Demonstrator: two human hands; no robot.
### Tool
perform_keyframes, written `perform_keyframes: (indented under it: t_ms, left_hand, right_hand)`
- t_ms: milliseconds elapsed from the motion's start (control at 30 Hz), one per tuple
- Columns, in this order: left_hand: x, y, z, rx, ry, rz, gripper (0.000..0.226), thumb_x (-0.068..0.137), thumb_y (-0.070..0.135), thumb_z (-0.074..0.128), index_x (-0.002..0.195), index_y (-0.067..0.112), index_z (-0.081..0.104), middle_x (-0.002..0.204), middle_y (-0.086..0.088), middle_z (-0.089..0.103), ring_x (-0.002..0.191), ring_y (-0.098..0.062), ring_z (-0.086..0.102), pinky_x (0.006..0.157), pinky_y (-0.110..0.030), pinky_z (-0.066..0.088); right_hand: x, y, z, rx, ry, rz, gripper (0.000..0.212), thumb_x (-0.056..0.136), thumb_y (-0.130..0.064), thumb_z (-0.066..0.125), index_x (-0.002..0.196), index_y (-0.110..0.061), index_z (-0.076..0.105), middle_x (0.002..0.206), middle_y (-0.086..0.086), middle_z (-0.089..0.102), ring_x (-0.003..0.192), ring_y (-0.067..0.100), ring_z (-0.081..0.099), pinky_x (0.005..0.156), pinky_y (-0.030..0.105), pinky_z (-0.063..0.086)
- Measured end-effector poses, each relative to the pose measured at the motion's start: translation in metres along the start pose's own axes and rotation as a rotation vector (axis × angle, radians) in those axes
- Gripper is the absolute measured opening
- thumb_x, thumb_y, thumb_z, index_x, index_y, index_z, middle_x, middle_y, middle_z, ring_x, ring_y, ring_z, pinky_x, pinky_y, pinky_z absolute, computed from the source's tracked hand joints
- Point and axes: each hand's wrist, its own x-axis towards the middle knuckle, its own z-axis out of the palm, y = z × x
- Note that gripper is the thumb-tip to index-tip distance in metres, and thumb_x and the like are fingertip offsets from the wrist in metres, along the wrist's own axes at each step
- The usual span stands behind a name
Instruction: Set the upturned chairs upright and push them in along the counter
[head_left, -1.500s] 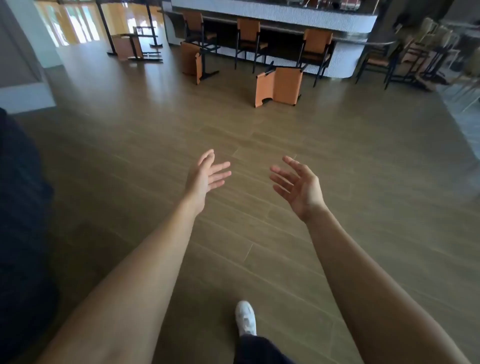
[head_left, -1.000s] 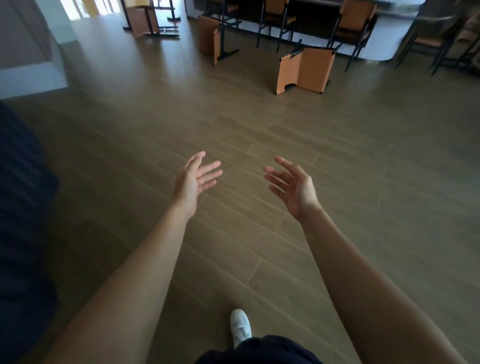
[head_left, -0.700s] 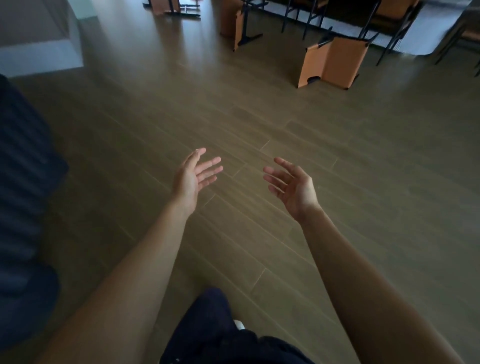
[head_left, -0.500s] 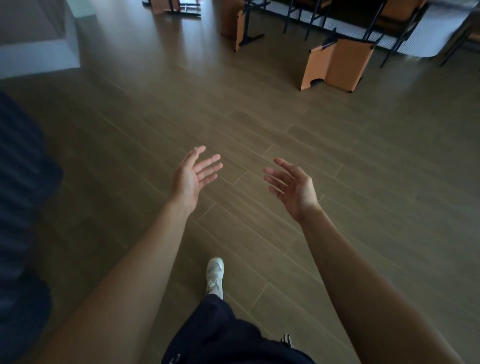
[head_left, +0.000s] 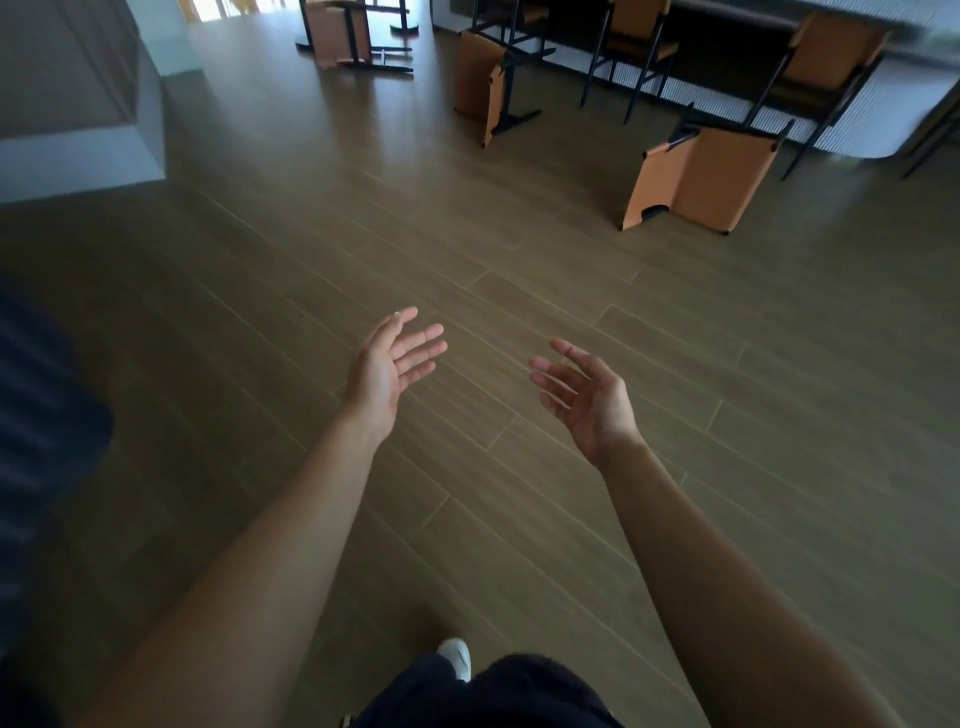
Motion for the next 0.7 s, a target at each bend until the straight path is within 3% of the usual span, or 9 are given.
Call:
perform_keyframes:
  t_ms: [433,700]
  left_hand:
    - [0.172,0.007,0.032,0.026,0.028,-0.012,0.034,0.104,0.026,0.035,0.133,0.018,0.051,0.113,-0.004,0.071,0.102,-0.022,0.07,0.088,-0.035,0.053]
    - [0.312,0.023,0.091,0.076,0.003,-0.048,0.034,0.101,0.014,0.036,0.129,0.011,0.055,0.117,-0.009,0.069,0.102,-0.024,0.069,0.089,-0.037,0.052]
  right_hand:
    - [0.171,-0.043,0.009,0.026,0.032,0.038,0.027,0.098,-0.027,0.047,0.118,-0.019,0.064,0.102,0.008,0.074,0.092,0.019,0.068,0.08,0.031,0.047]
    - [0.312,-0.114,-0.008,0.027,0.044,0.034,0.028,0.099,-0.027,0.047,0.119,-0.018,0.063,0.101,0.007,0.074,0.091,0.018,0.068,0.078,0.029,0.047]
